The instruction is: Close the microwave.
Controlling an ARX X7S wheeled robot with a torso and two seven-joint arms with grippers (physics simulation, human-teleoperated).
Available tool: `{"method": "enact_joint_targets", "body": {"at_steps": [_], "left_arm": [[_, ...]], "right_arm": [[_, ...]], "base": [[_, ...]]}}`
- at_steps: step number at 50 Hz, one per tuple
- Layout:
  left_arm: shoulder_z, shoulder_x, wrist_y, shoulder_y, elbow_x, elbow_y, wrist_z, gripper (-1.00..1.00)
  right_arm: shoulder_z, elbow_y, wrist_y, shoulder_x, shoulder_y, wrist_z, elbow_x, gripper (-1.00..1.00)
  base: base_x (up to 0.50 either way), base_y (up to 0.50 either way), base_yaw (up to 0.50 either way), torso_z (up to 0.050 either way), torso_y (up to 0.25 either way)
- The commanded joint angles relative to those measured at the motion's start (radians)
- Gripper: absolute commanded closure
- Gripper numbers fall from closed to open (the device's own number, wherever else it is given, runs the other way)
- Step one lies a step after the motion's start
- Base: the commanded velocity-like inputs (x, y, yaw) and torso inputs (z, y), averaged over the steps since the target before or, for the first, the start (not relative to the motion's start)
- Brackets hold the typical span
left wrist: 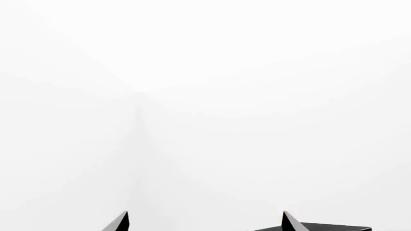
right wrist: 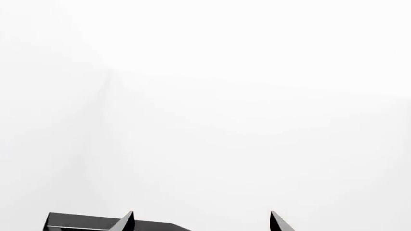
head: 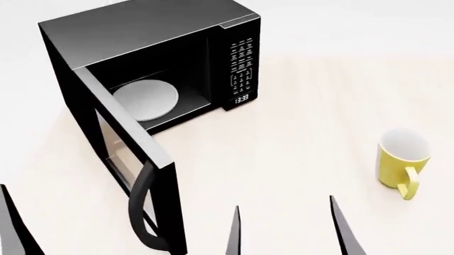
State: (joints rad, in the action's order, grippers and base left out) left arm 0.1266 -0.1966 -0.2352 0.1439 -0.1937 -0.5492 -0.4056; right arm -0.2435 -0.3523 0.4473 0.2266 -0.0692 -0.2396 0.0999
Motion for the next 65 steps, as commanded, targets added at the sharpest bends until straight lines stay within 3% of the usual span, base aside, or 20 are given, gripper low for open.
{"method": "enact_joint_targets", "body": {"at_steps": [1, 23, 36, 43, 47, 50, 56, 65], "left_arm": [[-0.01, 0.008, 0.014, 0.002, -0.004, -0.006, 0.006, -1.0], [0.01, -0.009, 0.013, 0.003, 0.003, 0.004, -0.004, -1.0], [0.01, -0.016, 0.028, -0.002, 0.024, -0.007, -0.008, -1.0], [-0.014, -0.044, 0.108, -0.012, 0.161, -0.048, 0.039, -1.0], [-0.049, -0.103, 0.17, -0.008, 0.248, -0.099, 0.088, -1.0], [-0.102, -0.199, 0.222, 0.016, 0.379, -0.141, 0.167, -1.0], [-0.2, -0.36, 0.186, 0.108, 0.543, -0.145, 0.314, -1.0], [-0.212, -0.497, 0.135, 0.17, 0.603, -0.047, 0.504, -1.0]], "right_arm": [[0.01, 0.006, -0.001, -0.008, 0.003, 0.005, 0.038, -1.0], [0.017, 0.027, -0.031, -0.005, 0.015, -0.015, -0.036, -1.0], [0.021, 0.031, -0.022, -0.002, 0.012, -0.036, -0.028, -1.0], [0.014, 0.029, -0.023, 0.002, 0.012, -0.039, -0.026, -1.0], [0.015, 0.029, -0.023, 0.004, 0.013, -0.042, -0.027, -1.0], [0.013, 0.034, -0.021, 0.005, 0.014, -0.044, -0.025, -1.0], [0.009, 0.038, -0.023, 0.006, 0.016, -0.049, -0.018, -1.0], [0.003, 0.05, -0.02, 0.008, 0.017, -0.056, -0.011, -1.0]], "base": [[0.5, 0.14, 0.0, 0.0, 0.0], [0.5, 0.08, 0.0, 0.0, 0.001], [0.02, 0.0, 0.0, 0.0, 0.0], [0.0, 0.0, 0.0, 0.0, 0.0], [0.0, 0.0, 0.0, 0.0, 0.0], [0.0, 0.0, 0.0, 0.0, 0.0], [0.0, 0.0, 0.0, 0.0, 0.0], [0.0, 0.0, 0.0, 0.0, 0.0]]}}
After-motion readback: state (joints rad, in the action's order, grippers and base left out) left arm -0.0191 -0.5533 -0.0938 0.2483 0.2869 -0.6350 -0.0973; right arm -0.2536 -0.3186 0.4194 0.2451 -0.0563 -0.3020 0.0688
